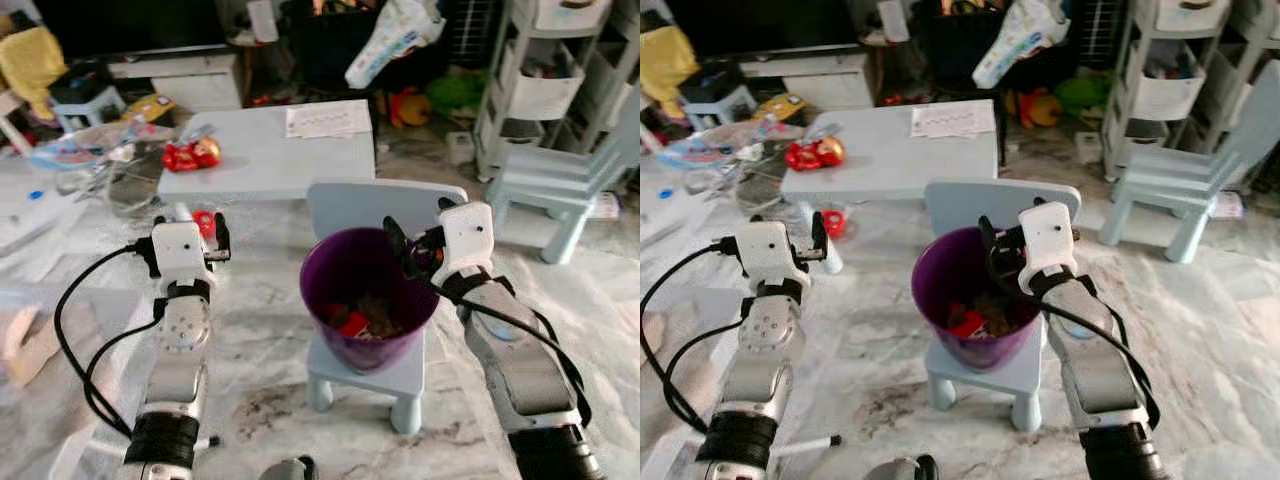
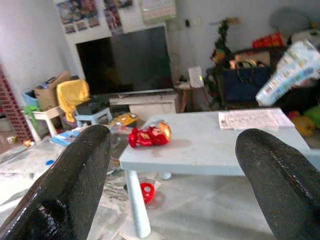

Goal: Picking trash to rubbish bin

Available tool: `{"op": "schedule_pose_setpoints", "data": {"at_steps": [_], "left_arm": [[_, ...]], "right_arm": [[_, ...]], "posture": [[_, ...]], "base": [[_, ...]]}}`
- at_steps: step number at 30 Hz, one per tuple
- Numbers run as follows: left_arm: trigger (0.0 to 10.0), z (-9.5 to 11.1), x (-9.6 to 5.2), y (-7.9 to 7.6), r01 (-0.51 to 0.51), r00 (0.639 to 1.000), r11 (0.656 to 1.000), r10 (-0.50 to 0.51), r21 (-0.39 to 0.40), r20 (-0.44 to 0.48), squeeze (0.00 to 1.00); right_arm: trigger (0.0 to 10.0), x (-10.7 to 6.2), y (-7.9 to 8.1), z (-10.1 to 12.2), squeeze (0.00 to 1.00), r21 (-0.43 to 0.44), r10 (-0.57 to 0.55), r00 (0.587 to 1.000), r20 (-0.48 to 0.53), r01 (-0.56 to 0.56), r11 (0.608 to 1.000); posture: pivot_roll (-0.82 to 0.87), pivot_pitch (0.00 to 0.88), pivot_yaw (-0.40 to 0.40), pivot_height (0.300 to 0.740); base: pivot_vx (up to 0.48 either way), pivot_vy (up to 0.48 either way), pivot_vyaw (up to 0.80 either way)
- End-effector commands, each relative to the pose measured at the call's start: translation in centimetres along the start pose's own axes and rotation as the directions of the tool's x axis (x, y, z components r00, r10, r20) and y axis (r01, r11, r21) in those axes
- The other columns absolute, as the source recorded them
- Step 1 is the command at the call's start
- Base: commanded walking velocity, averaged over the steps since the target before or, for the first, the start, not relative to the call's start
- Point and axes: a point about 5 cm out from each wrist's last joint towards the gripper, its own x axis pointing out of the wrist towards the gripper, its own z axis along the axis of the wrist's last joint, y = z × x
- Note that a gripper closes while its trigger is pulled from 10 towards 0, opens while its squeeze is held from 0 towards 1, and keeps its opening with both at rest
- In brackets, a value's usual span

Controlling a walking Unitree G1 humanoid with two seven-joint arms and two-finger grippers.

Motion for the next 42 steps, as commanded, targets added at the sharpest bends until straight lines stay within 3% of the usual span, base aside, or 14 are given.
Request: {"op": "schedule_pose_setpoints", "data": {"at_steps": [1,14,34,42], "left_arm": [[10.0,0.4,0.2,0.5,-0.017,1.0,1.0,0.017,0.005,0.001,0.0],[10.0,1.4,0.4,0.2,-0.013,1.0,0.999,0.013,-0.032,-0.006,0.0],[10.0,1.8,0.3,0.5,-0.061,0.998,0.998,0.061,0.009,-0.01,0.0],[10.0,1.6,0.2,0.4,-0.054,0.998,0.998,0.052,-0.031,-0.046,0.0]], "right_arm": [[10.0,0.3,0.3,0.3,0.67,0.009,-0.005,1.0,0.02,0.005,1.0],[10.0,0.6,-0.1,0.5,0.67,0.008,-0.016,0.999,0.039,0.016,1.0],[10.0,0.9,0.2,1.1,0.67,-0.006,-0.007,0.997,0.074,0.007,1.0],[10.0,0.9,0.2,1.1,0.67,-0.006,-0.002,0.997,0.075,0.002,1.0]], "posture": [[-0.05,0.061,0.096,0.74],[-0.05,0.063,0.096,0.74],[-0.05,0.065,0.093,0.74],[-0.05,0.065,0.092,0.74]], "base": [[0.0,0.0,0.8],[0.0,0.0,0.8],[0.0,0.0,0.8],[0.0,0.0,0.8]]}}
